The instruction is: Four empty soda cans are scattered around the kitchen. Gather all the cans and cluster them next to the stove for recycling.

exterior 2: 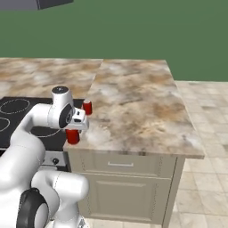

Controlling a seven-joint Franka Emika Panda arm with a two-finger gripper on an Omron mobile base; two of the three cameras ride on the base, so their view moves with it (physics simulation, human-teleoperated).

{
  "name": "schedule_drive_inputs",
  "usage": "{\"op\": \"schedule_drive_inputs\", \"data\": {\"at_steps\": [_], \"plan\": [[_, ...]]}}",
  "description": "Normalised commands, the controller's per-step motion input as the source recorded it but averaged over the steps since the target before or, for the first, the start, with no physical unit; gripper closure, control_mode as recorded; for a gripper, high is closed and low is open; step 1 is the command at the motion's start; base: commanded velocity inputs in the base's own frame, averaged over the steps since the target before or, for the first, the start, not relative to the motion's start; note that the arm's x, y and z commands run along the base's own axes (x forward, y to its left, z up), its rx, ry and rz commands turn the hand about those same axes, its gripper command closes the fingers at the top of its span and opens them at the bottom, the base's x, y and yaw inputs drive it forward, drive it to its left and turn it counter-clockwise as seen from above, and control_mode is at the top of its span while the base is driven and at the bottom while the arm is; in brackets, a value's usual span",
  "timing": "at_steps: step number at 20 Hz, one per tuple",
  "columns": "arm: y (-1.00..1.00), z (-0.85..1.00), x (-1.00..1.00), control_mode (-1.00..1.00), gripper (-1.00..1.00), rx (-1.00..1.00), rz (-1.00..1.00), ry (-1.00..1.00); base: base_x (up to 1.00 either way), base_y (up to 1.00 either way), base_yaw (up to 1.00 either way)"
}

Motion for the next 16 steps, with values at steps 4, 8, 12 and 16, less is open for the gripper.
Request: {"op": "schedule_drive_inputs", "data": {"at_steps": [4, 8, 12, 16], "plan": [[0.0, 0.0, 0.0, 1.0, 1.0, 0.0, 0.0, 0.0, 0.29, -0.01, 0.02], [0.0, 0.0, 0.0, 1.0, 1.0, 0.0, 0.0, 0.0, 0.23, -0.14, 0.0], [0.0, 0.0, 0.0, 1.0, 1.0, 0.0, 0.0, 0.0, 0.38, -0.18, 0.0], [0.0, 0.0, 0.0, 1.0, 1.0, 0.0, 0.0, 0.0, 0.5, -0.14, 0.0]]}}
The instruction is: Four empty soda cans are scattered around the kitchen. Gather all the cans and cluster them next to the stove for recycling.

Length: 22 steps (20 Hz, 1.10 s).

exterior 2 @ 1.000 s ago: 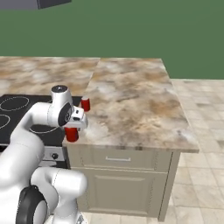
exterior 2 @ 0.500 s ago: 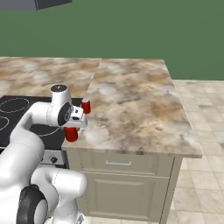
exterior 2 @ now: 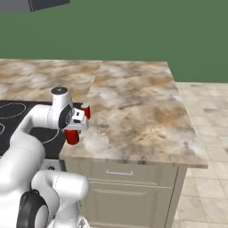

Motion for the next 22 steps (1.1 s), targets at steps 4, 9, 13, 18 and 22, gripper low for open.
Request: {"op": "schedule_drive_inputs", "data": {"at_steps": [4, 9, 13, 18, 22], "plan": [[0.0, 0.0, 0.0, 1.0, 1.0, 0.0, 0.0, 0.0, 0.54, -0.01, 0.0], [0.0, 0.0, 0.0, 1.0, 1.0, 0.0, 0.0, 0.0, 0.45, 0.0, 0.03], [0.0, 0.0, 0.0, 1.0, 1.0, 0.0, 0.0, 0.0, 0.22, 0.0, 0.05], [0.0, 0.0, 0.0, 1.0, 1.0, 0.0, 0.0, 0.0, 0.02, 0.0, 0.0], [0.02, 0.0, 0.06, -1.0, 1.0, 0.0, 0.0, 0.0, 0.02, 0.02, 0.0]]}}
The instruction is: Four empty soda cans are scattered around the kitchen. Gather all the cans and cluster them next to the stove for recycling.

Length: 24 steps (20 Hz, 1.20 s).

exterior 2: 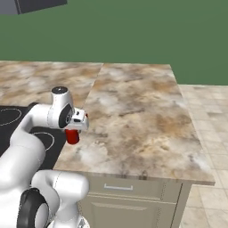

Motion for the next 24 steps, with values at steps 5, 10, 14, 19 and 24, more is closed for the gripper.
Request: {"op": "schedule_drive_inputs", "data": {"at_steps": [5, 10, 14, 19, 24], "plan": [[0.06, 0.0, 0.45, -1.0, 1.0, 0.0, 0.0, -0.01, 0.0, 0.0, 0.0], [0.17, -0.05, 0.51, -1.0, 1.0, 0.0, -0.01, 0.0, 0.0, 0.0, 0.0], [0.1, -0.02, 0.56, -1.0, 1.0, 0.0, -0.01, 0.0, 0.0, 0.0, 0.0], [0.09, -0.03, 0.52, -1.0, 1.0, -0.01, -0.05, 0.0, 0.0, 0.0, 0.0], [0.01, -0.14, 0.32, -1.0, 1.0, 0.0, -0.05, 0.0, 0.0, 0.0, 0.0]]}}
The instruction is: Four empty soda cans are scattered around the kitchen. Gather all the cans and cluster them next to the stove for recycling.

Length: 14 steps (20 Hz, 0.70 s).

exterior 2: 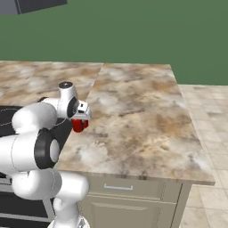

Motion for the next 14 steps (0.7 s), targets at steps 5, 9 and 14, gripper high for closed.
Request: {"op": "schedule_drive_inputs", "data": {"at_steps": [5, 9, 14], "plan": [[0.09, -0.22, 0.12, -1.0, 1.0, 0.0, -0.12, 0.0, 0.0, 0.0, 0.0], [0.17, -0.27, 0.0, -1.0, 1.0, 0.03, -0.11, -0.03, 0.0, 0.0, 0.0], [0.12, -0.24, 0.01, -1.0, 1.0, 0.06, -0.09, -0.08, 0.0, 0.0, 0.0]]}}
